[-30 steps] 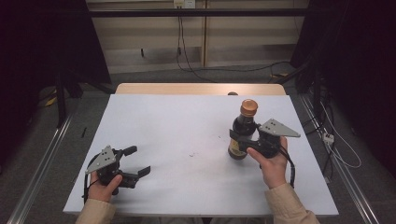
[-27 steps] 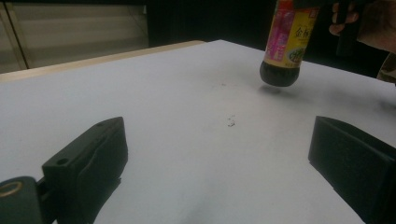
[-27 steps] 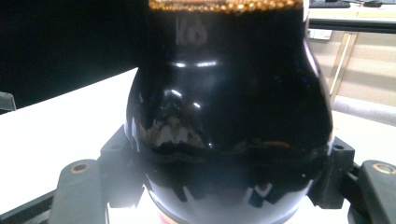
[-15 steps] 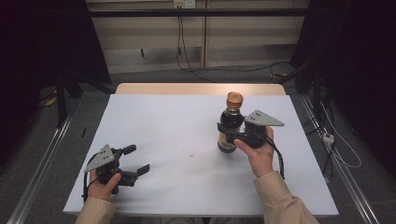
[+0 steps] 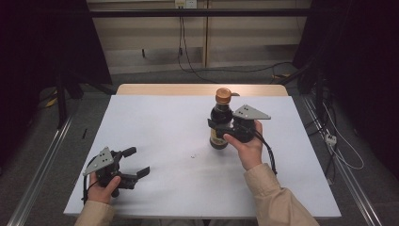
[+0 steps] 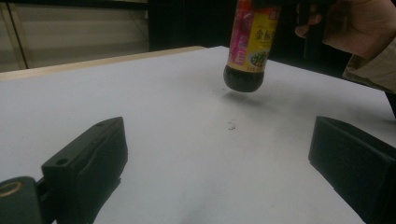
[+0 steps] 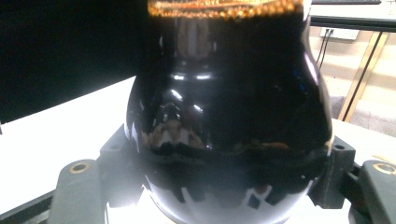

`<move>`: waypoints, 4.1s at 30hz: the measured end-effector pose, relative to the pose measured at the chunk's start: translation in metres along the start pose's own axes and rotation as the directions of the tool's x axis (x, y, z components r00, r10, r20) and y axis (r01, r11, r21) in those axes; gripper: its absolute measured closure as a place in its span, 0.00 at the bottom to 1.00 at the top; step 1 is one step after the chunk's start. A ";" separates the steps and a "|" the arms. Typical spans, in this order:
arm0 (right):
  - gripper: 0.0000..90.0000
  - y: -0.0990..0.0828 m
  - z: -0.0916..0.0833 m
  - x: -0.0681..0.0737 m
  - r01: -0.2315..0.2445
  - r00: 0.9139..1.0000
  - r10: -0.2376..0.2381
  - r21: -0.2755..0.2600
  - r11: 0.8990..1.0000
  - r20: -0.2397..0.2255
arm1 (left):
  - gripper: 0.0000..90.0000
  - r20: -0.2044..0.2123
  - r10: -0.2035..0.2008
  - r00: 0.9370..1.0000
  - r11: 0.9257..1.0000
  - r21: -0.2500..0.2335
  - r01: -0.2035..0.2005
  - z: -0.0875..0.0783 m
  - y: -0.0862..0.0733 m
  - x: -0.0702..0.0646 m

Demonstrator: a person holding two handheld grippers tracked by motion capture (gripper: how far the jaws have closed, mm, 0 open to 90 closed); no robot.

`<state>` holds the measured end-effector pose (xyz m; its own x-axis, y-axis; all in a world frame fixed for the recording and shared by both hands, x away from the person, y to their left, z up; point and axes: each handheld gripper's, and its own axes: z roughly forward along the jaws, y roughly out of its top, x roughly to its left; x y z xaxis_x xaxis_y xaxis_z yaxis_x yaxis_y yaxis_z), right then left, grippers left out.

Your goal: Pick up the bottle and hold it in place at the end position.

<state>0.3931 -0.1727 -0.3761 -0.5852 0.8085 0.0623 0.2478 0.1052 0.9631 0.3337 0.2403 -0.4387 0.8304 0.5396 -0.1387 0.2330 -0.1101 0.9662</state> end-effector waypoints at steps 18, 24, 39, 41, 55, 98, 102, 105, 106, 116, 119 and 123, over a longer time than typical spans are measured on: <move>0.30 0.004 0.031 0.001 0.008 1.000 -0.008 0.005 1.000 0.011 | 0.05 -0.007 -0.002 1.000 1.000 -0.004 0.002 -0.001 0.000 0.001; 0.30 0.003 0.040 0.001 0.013 1.000 -0.014 0.010 1.000 0.009 | 0.05 -0.006 0.003 1.000 1.000 0.002 -0.003 -0.001 0.000 0.001; 0.30 0.004 0.059 0.006 0.012 1.000 -0.012 0.008 1.000 0.003 | 0.05 0.000 0.005 1.000 1.000 0.012 -0.005 -0.001 -0.001 0.000; 0.30 0.002 0.061 0.006 0.022 1.000 -0.022 0.013 1.000 0.001 | 0.05 -0.001 0.005 1.000 1.000 0.012 -0.005 -0.001 -0.001 0.000; 0.30 -0.001 0.068 0.011 0.024 1.000 -0.024 0.008 1.000 -0.012 | 0.05 0.007 0.002 1.000 1.000 0.017 -0.002 0.001 -0.001 0.000; 0.34 -0.013 0.067 0.006 0.033 0.999 -0.032 0.045 0.998 -0.016 | 0.05 -0.001 0.008 1.000 1.000 0.016 -0.008 0.007 0.005 -0.001; 0.34 -0.013 0.067 0.005 0.030 0.999 -0.029 0.045 0.999 -0.023 | 0.04 -0.013 0.012 1.000 1.000 -0.003 -0.012 0.008 0.011 -0.001; 0.34 -0.013 0.068 0.005 0.024 0.999 -0.023 0.047 0.999 -0.028 | 0.04 -0.030 0.001 1.000 1.000 -0.013 -0.002 0.011 0.021 0.000; 0.34 -0.013 0.068 0.005 0.023 0.999 -0.021 0.049 0.999 -0.028 | 0.03 -0.030 0.001 1.000 1.000 -0.013 -0.002 0.011 0.021 0.000; 0.34 -0.014 0.068 0.004 0.027 0.999 -0.025 0.049 0.998 -0.033 | 0.04 -0.043 -0.033 0.999 0.998 0.043 0.034 0.029 0.035 -0.002; 0.34 -0.014 0.068 0.004 0.022 0.999 -0.020 0.049 0.999 -0.037 | 0.04 -0.042 -0.051 0.998 0.998 0.038 0.053 0.032 0.040 -0.002; 0.34 -0.014 0.068 0.003 0.022 0.999 -0.021 0.047 0.999 -0.037 | 0.05 -0.058 -0.045 0.997 0.997 0.062 0.049 0.037 0.046 -0.001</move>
<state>0.4400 -0.1320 -0.4073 -0.6181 0.7844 0.0520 0.2706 0.1502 0.9509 0.3623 0.2037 -0.4021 0.7884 0.5913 -0.1697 0.3042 -0.1349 0.9430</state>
